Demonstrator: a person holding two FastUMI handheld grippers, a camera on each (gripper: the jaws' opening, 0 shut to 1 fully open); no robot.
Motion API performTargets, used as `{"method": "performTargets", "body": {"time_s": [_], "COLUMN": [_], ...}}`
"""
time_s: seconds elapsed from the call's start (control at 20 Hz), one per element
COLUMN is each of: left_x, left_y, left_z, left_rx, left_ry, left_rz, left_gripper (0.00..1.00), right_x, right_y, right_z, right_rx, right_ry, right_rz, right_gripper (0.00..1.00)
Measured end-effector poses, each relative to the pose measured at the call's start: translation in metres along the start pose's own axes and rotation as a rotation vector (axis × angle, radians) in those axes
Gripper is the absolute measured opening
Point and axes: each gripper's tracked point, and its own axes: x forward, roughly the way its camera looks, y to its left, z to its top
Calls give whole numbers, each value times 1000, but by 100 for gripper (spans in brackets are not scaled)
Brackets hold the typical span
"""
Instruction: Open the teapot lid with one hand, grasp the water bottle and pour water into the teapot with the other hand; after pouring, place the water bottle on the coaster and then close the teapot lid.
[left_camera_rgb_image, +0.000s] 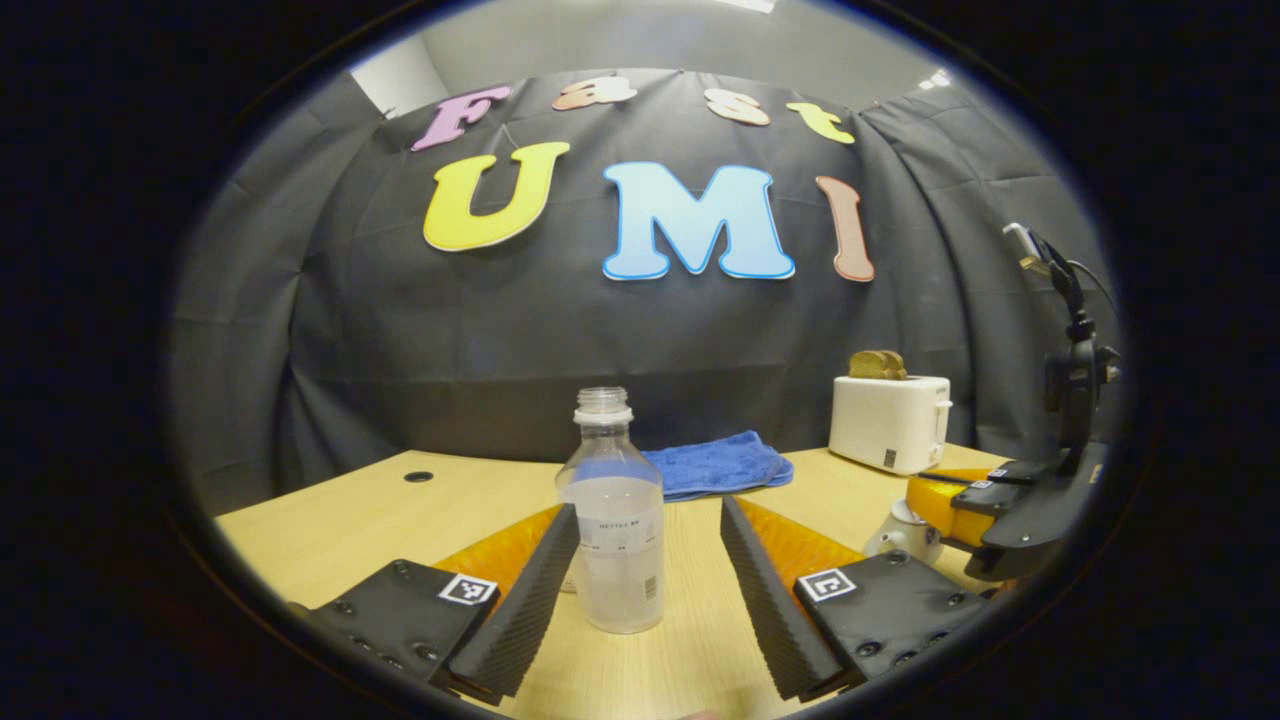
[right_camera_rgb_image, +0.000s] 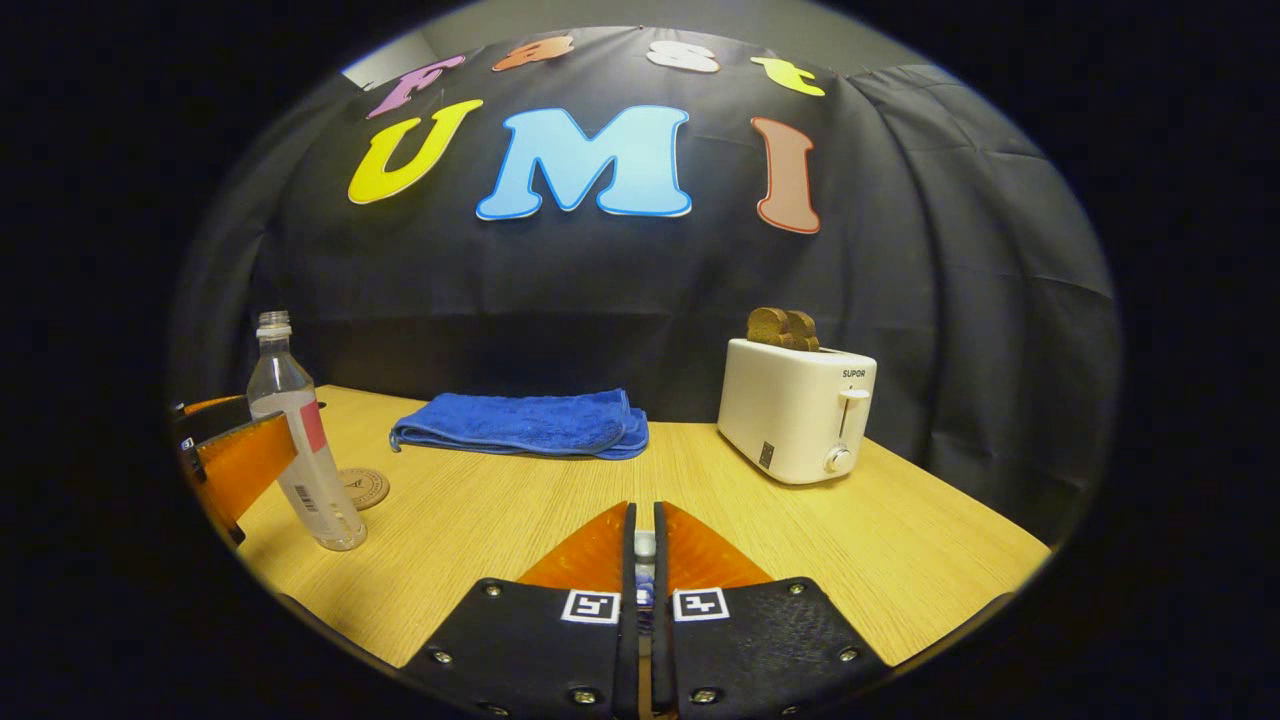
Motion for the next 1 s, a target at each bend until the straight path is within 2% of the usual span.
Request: {"method": "performTargets", "body": {"time_s": [0.4,0.65,1.0], "left_x": [7,23,47], "left_y": [11,11,30], "left_z": [-8,-10,-32], "left_rx": [18,53,-42], "left_ry": [4,0,48], "left_rz": [39,35,28], "left_gripper": [99,99,99], "right_x": [-2,-2,-5], "right_y": [2,3,3], "right_z": [4,5,8], "right_rx": [-17,-16,-15], "right_ry": [-16,-18,-30], "right_rz": [19,28,41], "right_gripper": [5,5,5]}}
